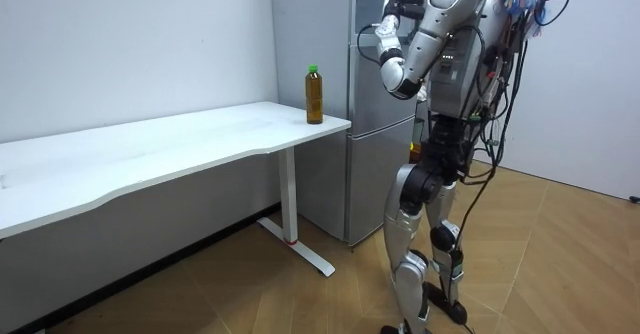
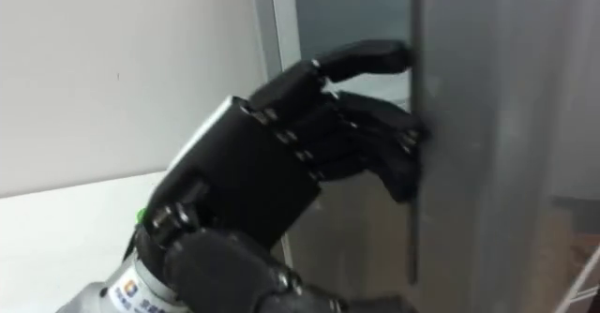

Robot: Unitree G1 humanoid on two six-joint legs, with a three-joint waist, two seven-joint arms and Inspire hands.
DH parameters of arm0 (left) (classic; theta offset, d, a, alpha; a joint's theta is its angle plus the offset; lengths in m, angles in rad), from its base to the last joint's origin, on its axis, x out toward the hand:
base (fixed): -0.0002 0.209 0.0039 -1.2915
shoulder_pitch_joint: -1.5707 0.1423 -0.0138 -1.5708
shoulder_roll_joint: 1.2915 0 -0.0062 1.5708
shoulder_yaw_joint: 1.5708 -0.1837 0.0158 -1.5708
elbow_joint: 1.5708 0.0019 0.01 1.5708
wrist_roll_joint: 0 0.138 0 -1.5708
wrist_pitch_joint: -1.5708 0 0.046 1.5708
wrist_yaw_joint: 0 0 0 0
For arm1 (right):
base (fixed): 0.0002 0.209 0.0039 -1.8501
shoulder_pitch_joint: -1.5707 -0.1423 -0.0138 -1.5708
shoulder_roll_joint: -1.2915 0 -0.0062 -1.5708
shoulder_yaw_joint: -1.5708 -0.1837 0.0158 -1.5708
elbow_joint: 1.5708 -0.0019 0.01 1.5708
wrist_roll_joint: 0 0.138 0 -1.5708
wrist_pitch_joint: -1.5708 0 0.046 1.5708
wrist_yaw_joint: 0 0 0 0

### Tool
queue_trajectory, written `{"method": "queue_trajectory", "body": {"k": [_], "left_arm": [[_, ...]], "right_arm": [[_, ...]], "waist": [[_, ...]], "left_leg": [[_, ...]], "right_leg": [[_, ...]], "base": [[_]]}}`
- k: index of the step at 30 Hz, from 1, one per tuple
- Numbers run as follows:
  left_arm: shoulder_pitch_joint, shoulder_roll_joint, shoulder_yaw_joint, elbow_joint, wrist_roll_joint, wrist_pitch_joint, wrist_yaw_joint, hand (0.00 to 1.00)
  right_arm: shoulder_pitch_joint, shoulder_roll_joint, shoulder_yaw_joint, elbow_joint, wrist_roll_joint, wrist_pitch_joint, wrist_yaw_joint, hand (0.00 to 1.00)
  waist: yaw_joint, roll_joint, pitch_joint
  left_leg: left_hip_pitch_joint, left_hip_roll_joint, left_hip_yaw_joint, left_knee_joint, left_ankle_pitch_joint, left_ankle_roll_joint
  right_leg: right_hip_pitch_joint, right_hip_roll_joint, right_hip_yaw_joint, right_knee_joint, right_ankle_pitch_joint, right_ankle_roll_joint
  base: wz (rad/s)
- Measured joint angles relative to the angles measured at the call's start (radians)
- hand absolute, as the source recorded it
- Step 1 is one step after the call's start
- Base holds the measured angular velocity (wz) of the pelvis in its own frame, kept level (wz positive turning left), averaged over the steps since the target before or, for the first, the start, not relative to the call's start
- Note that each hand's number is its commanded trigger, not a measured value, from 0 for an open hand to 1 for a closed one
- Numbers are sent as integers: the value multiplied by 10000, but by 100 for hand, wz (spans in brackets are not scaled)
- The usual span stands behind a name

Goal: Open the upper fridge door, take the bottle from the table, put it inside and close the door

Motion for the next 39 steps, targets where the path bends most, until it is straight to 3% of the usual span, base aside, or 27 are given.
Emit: {"method": "queue_trajectory", "body": {"k": [4,12,34,39], "left_arm": [[0,59,-123,3,23,242,-274,0],[0,305,-186,8,7,302,-555,0],[-60,294,-345,177,1,323,-961,0],[-63,277,-354,199,6,371,-1054,0]], "right_arm": [[4,-1,21,0,90,0,2,0],[-19,22,30,-40,103,-7,1,0],[-20,21,89,-85,354,-4,85,0],[-58,17,70,-73,351,-3,107,0]], "waist": [[-3,3,-2],[-195,-1,0],[-324,-20,23],[-549,8,42]], "left_leg": [[10,3,29,-4,1,1],[21,5,117,-9,1,1],[184,61,636,-51,0,1],[260,75,801,-72,-1,2]], "right_leg": [[-11,2,43,-1,0,0],[-60,2,154,-1,0,0],[-159,11,628,22,8,9],[-186,22,847,26,34,20]], "base": [[-1],[-3],[-5],[-11]]}}
